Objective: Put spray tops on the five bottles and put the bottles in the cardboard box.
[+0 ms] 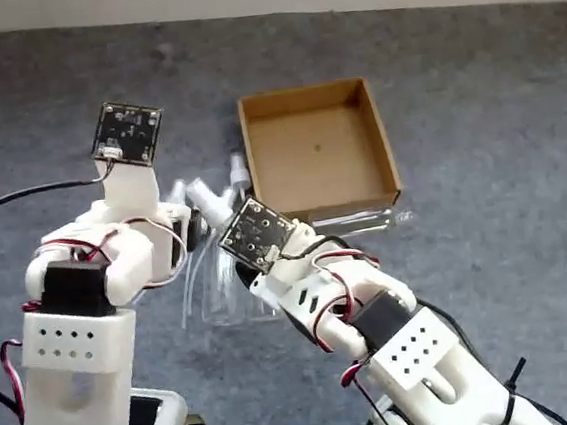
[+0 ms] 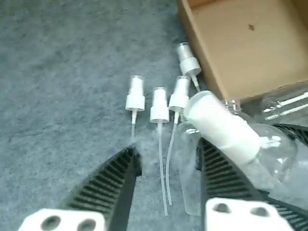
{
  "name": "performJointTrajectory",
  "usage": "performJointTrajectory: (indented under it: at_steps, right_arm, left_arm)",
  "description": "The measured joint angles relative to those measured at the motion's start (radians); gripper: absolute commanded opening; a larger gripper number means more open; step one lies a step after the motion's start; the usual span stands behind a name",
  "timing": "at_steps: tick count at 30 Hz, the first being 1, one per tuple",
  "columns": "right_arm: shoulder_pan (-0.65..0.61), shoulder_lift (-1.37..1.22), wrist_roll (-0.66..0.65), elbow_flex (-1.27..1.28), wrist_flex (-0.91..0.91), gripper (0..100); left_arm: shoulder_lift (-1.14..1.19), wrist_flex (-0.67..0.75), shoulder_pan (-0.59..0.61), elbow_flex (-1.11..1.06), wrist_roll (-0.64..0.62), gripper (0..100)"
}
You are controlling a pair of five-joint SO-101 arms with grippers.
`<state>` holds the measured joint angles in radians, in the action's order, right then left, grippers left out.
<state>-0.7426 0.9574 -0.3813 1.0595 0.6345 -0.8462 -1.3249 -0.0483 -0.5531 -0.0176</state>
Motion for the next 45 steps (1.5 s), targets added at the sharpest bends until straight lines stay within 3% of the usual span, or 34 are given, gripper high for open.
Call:
performJointTrajectory:
  at_steps: [4,10,13,37,42,45]
  right_arm:
    - [0.000,0.000,0.000,0.000,0.000,0.4]
    - [-0.002,0.000,0.000,0.000,0.000,0.4]
    - [-0.002,0.000,0.000,0.000,0.000,0.4]
    - [0.002,-0.002,-0.003,0.014,0.003,0.4]
    - [0.005,-0.002,-0.003,0.014,0.003,0.4]
    - [0.068,0.000,0.048,0.011,0.000,0.4]
  left_arm:
    - [0.000,0.000,0.005,0.002,0.000,17]
    - [-0.002,0.000,0.187,0.110,-0.002,17]
    - [0.018,0.000,0.209,0.153,0.003,17]
    - [0.095,-0.035,-0.072,0.130,0.002,17]
    - [0.106,-0.035,-0.071,0.143,0.002,17]
    - [0.083,-0.041,-0.035,0.175,0.002,17]
